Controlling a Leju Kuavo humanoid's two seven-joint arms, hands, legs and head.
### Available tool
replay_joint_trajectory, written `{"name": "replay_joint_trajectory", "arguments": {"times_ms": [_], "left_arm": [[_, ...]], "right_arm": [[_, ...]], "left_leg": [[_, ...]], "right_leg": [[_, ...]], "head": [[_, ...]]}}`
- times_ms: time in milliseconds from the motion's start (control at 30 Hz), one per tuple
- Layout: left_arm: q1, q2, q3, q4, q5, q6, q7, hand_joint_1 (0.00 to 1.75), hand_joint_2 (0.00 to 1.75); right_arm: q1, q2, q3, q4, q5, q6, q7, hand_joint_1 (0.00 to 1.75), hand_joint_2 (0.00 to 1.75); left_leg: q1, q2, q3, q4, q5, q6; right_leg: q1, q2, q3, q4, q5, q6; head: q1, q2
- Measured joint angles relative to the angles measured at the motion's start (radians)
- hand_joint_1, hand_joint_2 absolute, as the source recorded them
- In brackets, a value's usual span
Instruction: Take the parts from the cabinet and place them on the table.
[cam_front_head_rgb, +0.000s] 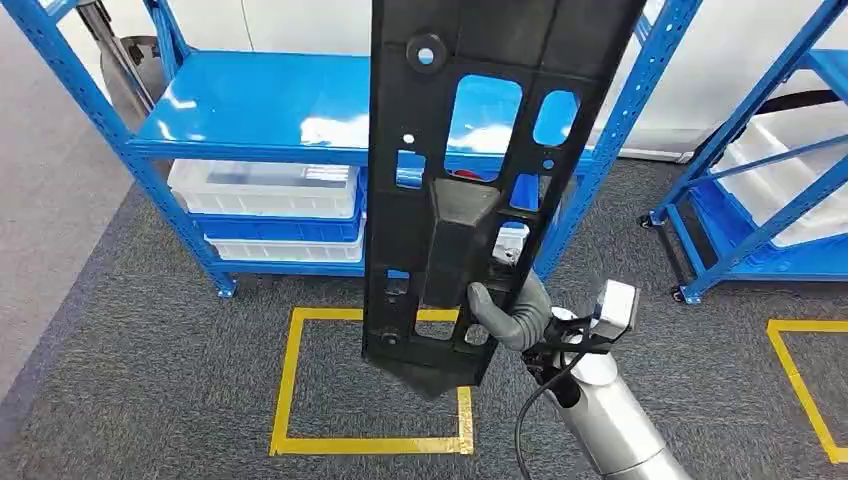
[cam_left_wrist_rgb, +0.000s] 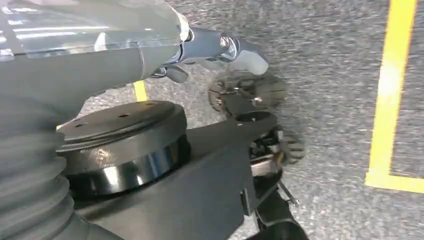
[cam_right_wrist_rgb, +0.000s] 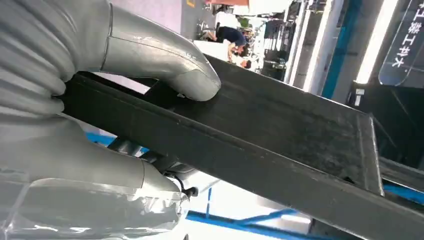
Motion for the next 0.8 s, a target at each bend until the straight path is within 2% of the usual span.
{"name": "replay_joint_trajectory", "arguments": {"times_ms": [33, 67, 100, 133, 167, 200, 233, 267, 333, 367, 400, 433, 467, 500, 533, 567, 600, 633, 667, 700, 733, 767, 800], "left_arm": [[0.0, 0.0, 0.0, 0.0, 0.0, 0.0, 0.0, 0.0, 1.75], [0.0, 0.0, 0.0, 0.0, 0.0, 0.0, 0.0, 0.0, 1.75], [0.0, 0.0, 0.0, 0.0, -0.001, 0.0, 0.0, 0.0, 1.75], [0.0, 0.0, 0.0, 0.0, -0.001, 0.0, 0.0, 0.0, 1.75], [0.0, 0.0, 0.0, 0.0, -0.001, 0.007, -0.005, 0.0, 1.75], [0.0, 0.0, -0.001, 0.0, -0.001, 0.017, -0.015, 0.0, 1.75], [0.0, -0.003, -0.002, 0.0, -0.001, 0.027, -0.022, 0.0, 1.75], [0.0, -0.003, -0.003, 0.0, -0.001, 0.034, -0.026, 0.0, 1.75], [-0.001, -0.003, -0.005, 0.0, -0.001, 0.04, -0.028, 0.0, 1.75], [-0.001, -0.003, -0.007, 0.0, -0.001, 0.04, -0.029, 0.0, 1.75], [-0.001, -0.003, -0.008, 0.0, -0.003, 0.04, -0.029, 0.0, 1.75], [-0.001, -0.003, -0.009, 0.0, -0.004, 0.04, -0.03, 0.0, 1.75], [0.0, -0.003, -0.01, 0.0, -0.005, 0.04, -0.03, 0.0, 1.75], [0.0, -0.003, -0.011, 0.0, -0.007, 0.04, -0.031, 0.0, 1.75], [0.0, -0.003, -0.012, 0.0, -0.01, 0.04, -0.031, 0.0, 1.75], [0.001, -0.003, -0.013, 0.0, -0.01, 0.04, -0.031, 0.0, 1.75], [0.002, -0.002, -0.013, 0.0, -0.01, 0.04, -0.032, 0.0, 1.75], [0.003, -0.002, -0.013, 0.0, -0.01, 0.04, -0.033, 0.0, 1.75], [0.003, -0.002, -0.014, 0.0, -0.01, 0.04, -0.034, 0.0, 1.75], [0.002, -0.002, -0.015, 0.0, -0.01, 0.04, -0.034, 0.0, 1.75], [-0.001, -0.002, -0.016, 0.0, -0.011, 0.04, -0.035, 0.0, 1.75], [-0.002, -0.002, -0.016, 0.0, -0.011, 0.04, -0.036, 0.0, 1.75], [-0.002, -0.002, -0.016, 0.0, -0.011, 0.04, -0.037, 0.0, 1.75]], "right_arm": [[0.001, 0.0, -0.001, 0.0, 0.0, 0.001, 0.0, 1.75, 1.75], [0.005, 0.0, -0.002, 0.0, 0.0, 0.002, 0.0, 1.75, 1.75], [0.008, 0.0, -0.002, 0.0, 0.0, 0.002, 0.0, 1.75, 1.75], [0.01, 0.0, -0.004, 0.0, 0.0, 0.002, 0.0, 1.75, 1.75], [0.01, 0.0, -0.006, 0.0, 0.0, 0.002, 0.0, 1.75, 1.75], [0.01, 0.0, -0.007, -0.003, 0.0, 0.002, 0.001, 1.75, 1.75], [0.01, 0.0, -0.009, -0.01, -0.001, -0.001, 0.003, 1.75, 1.75], [0.011, 0.0, -0.01, -0.017, -0.001, 0.0, 0.003, 1.75, 1.75], [0.013, 0.0, -0.016, -0.022, -0.002, 0.0, 0.003, 1.75, 1.75], [0.015, 0.0, -0.017, -0.024, -0.002, 0.0, 0.003, 1.75, 1.75], [0.016, 0.0, -0.017, -0.025, -0.002, 0.0, 0.005, 1.75, 1.75], [0.015, 0.001, -0.018, -0.025, -0.002, -0.001, 0.005, 1.75, 1.75], [0.016, 0.002, -0.018, -0.026, -0.002, -0.004, 0.005, 1.75, 1.75], [0.018, 0.002, -0.018, -0.026, -0.002, -0.008, 0.007, 1.75, 1.75], [0.02, 0.002, -0.019, -0.025, -0.001, -0.015, 0.012, 1.75, 1.75], [0.021, 0.002, -0.019, -0.024, -0.001, -0.019, 0.017, 1.75, 1.75], [0.023, 0.003, -0.02, -0.024, -0.001, -0.019, 0.02, 1.75, 1.75], [0.023, 0.003, -0.021, -0.023, -0.001, -0.022, 0.022, 1.75, 1.75], [0.024, 0.003, -0.021, -0.022, -0.001, -0.023, 0.024, 1.75, 1.75], [0.023, 0.003, -0.021, -0.022, -0.001, -0.024, 0.025, 1.75, 1.75], [0.024, 0.003, -0.023, -0.023, -0.001, -0.024, 0.025, 1.75, 1.75], [0.024, 0.002, -0.025, -0.022, -0.001, -0.024, 0.026, 1.75, 1.75], [0.024, 0.002, -0.025, -0.022, -0.001, -0.024, 0.027, 1.75, 1.75]], "left_leg": [[-0.005, 0.002, -0.014, 0.001, 0.011, 0.003], [-0.01, 0.003, -0.029, 0.002, 0.023, 0.005], [-0.014, 0.003, -0.042, 0.002, 0.033, 0.005], [-0.018, 0.003, -0.058, 0.002, 0.045, 0.006], [-0.021, 0.003, -0.071, 0.003, 0.056, 0.005], [-0.022, 0.002, -0.083, 0.003, 0.063, 0.004], [-0.022, 0.002, -0.089, 0.005, 0.071, 0.001], [-0.024, 0.003, -0.09, 0.005, 0.077, -0.004], [-0.017, 0.006, -0.084, -0.002, 0.095, -0.016], [-0.016, 0.007, -0.084, -0.009, 0.105, -0.022], [-0.017, 0.006, -0.092, -0.002, 0.099, -0.027], [-0.019, 0.002, -0.104, 0.024, 0.053, -0.032], [-0.016, 0.001, -0.123, 0.086, -0.01, -0.037], [-0.012, 0.001, -0.144, 0.162, -0.062, -0.042], [-0.009, 0.001, -0.166, 0.245, -0.1, -0.047], [-0.007, 0.001, -0.177, 0.308, -0.109, -0.052], [-0.005, 0.001, -0.169, 0.317, -0.088, -0.055], [-0.002, 0.002, -0.136, 0.281, -0.06, -0.057], [-0.001, 0.006, -0.076, 0.197, -0.033, -0.059], [-0.001, 0.02, -0.006, 0.091, -0.017, -0.058], [-0.005, 0.056, 0.046, -0.001, -0.049, -0.056], [-0.014, 0.053, 0.047, 0.007, -0.032, -0.036], [-0.018, 0.05, 0.038, 0.005, -0.029, -0.026]], "right_leg": [[0.001, 0.0, -0.017, 0.079, -0.033, -0.001], [0.001, 0.0, -0.017, 0.125, -0.032, -0.003], [0.003, 0.0, 0.002, 0.125, -0.005, -0.008], [0.007, 0.0, 0.043, 0.083, 0.037, -0.016], [0.011, 0.0, 0.096, 0.013, 0.067, -0.025], [0.02, -0.001, 0.167, -0.083, 0.074, -0.037], [0.031, -0.007, 0.233, -0.18, 0.029, -0.051], [0.031, -0.012, 0.261, -0.234, 0.012, -0.048], [0.037, -0.01, 0.253, -0.229, 0.027, -0.056], [0.038, -0.009, 0.249, -0.234, 0.038, -0.063], [0.026, -0.013, 0.245, -0.246, 0.057, -0.068], [0.026, -0.011, 0.236, -0.249, 0.067, -0.071], [0.026, -0.012, 0.225, -0.248, 0.078, -0.074], [0.026, -0.011, 0.215, -0.248, 0.087, -0.074], [0.026, -0.012, 0.203, -0.247, 0.095, -0.074], [0.026, -0.018, 0.19, -0.244, 0.103, -0.072], [0.025, -0.02, 0.179, -0.241, 0.108, -0.071], [0.023, -0.025, 0.17, -0.236, 0.111, -0.068], [0.022, -0.031, 0.161, -0.23, 0.114, -0.065], [0.02, -0.036, 0.156, -0.223, 0.114, -0.063], [0.022, -0.043, 0.152, -0.217, 0.114, -0.058], [0.025, -0.049, 0.15, -0.217, 0.117, -0.052], [0.026, -0.057, 0.152, -0.215, 0.118, -0.048]], "head": [[0.0, 0.0], [0.0, 0.0], [0.0, 0.0], [0.0, 0.0], [0.0, 0.0], [0.0, 0.0], [0.0, 0.0], [0.0, 0.0], [0.0, 0.0], [0.0, 0.0], [0.0, 0.0], [0.0, 0.0], [0.0, 0.0], [0.0, 0.0], [0.0, 0.0], [0.0, 0.0], [0.0, 0.0], [0.0, 0.0], [0.0, 0.0], [0.0, 0.0], [0.0, 0.0], [0.0, 0.0], [0.0, 0.0]]}}
